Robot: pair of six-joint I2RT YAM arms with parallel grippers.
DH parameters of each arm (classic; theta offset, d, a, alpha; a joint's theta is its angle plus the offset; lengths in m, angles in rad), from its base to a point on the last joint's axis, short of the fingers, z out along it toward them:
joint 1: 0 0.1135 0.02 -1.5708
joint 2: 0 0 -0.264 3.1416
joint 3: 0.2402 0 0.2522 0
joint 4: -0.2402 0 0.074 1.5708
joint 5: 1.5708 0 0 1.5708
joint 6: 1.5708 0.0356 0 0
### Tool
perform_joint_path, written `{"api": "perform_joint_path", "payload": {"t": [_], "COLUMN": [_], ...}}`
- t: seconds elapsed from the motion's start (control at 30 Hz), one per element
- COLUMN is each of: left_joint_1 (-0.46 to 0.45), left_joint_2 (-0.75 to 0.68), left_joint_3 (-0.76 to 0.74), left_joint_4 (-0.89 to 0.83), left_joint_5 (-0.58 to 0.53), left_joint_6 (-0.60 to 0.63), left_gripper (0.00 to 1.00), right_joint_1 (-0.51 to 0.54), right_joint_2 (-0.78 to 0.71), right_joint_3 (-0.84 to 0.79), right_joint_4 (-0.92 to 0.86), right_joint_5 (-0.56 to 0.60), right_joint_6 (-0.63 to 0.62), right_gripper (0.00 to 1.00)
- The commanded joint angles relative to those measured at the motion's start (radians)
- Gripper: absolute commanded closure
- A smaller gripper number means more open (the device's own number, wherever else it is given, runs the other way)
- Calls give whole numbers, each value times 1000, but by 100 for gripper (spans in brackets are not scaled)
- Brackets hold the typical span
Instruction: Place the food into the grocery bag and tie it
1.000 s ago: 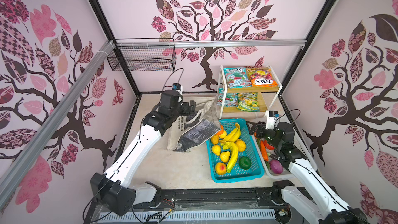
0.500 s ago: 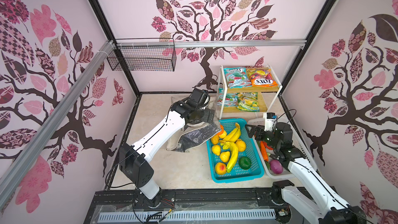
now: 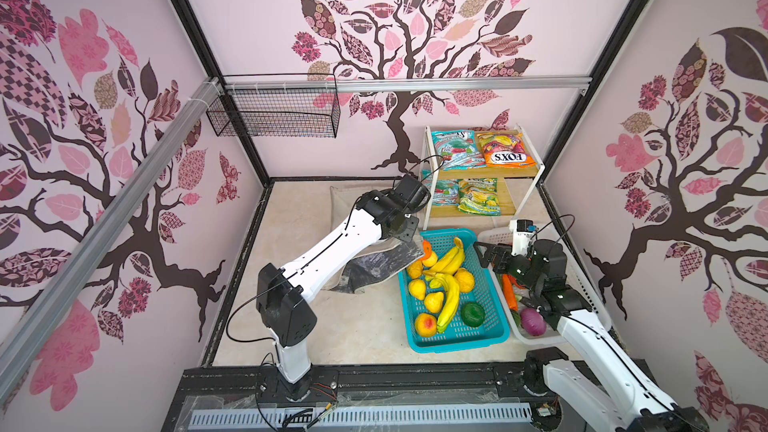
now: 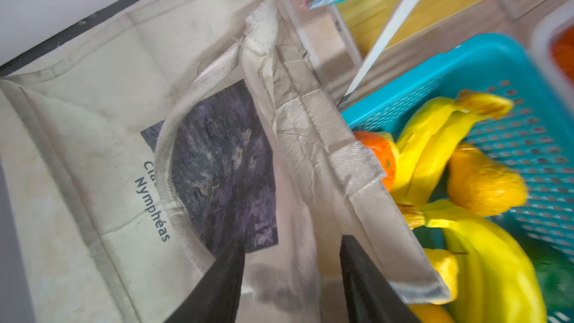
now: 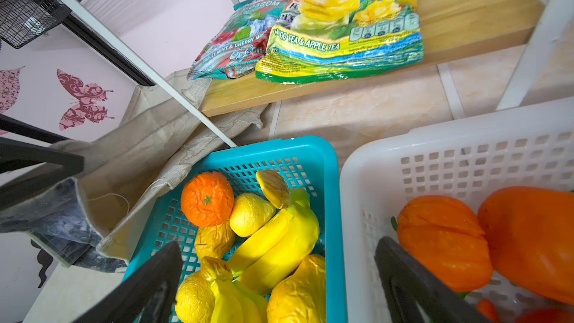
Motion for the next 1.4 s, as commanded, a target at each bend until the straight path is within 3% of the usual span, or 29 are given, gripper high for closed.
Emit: {"api": "perform_joint_path", "payload": {"t": [0.0,0.03,0.07,0.27,0.4,0.57,0.67,0.77,0.9,1.03,1.23,1.37], "left_joint_1": [9,9,9,63,249,371,434,474,483,485,485,485], "left_joint_2": [48,59,61,-133,-403,-678,-846,-973,-1014,-1062,-1131,-1164], "left_joint_3": [93,119,131,66,-162,-392,-635,-812,-863,-884,-865,-883], "left_joint_4": [-118,-131,-135,51,320,457,569,654,648,636,595,608], "left_joint_5": [-106,-103,-95,40,335,422,494,496,495,434,327,368], "left_joint_6": [-2,-5,-8,-40,-156,-285,-404,-481,-507,-517,-530,-572], "left_gripper": [61,87,100,100,100,100,100,100,100,100,100,100], "right_joint_1": [2,2,1,5,30,118,230,421,611,657,668,667], "right_joint_2": [-21,-23,-24,-26,-24,18,75,155,329,494,550,593], "right_joint_3": [6,6,6,8,18,70,137,206,318,437,462,453], "right_joint_4": [-8,-8,-8,3,-3,-17,-22,-5,19,-42,-6,121], "right_joint_5": [-15,-15,-15,-52,-58,-26,9,124,178,126,105,99], "right_joint_6": [11,10,11,20,18,66,123,132,228,372,442,494], "right_gripper": [1,0,1,2,3,4,5,4,3,5,8,9]}}
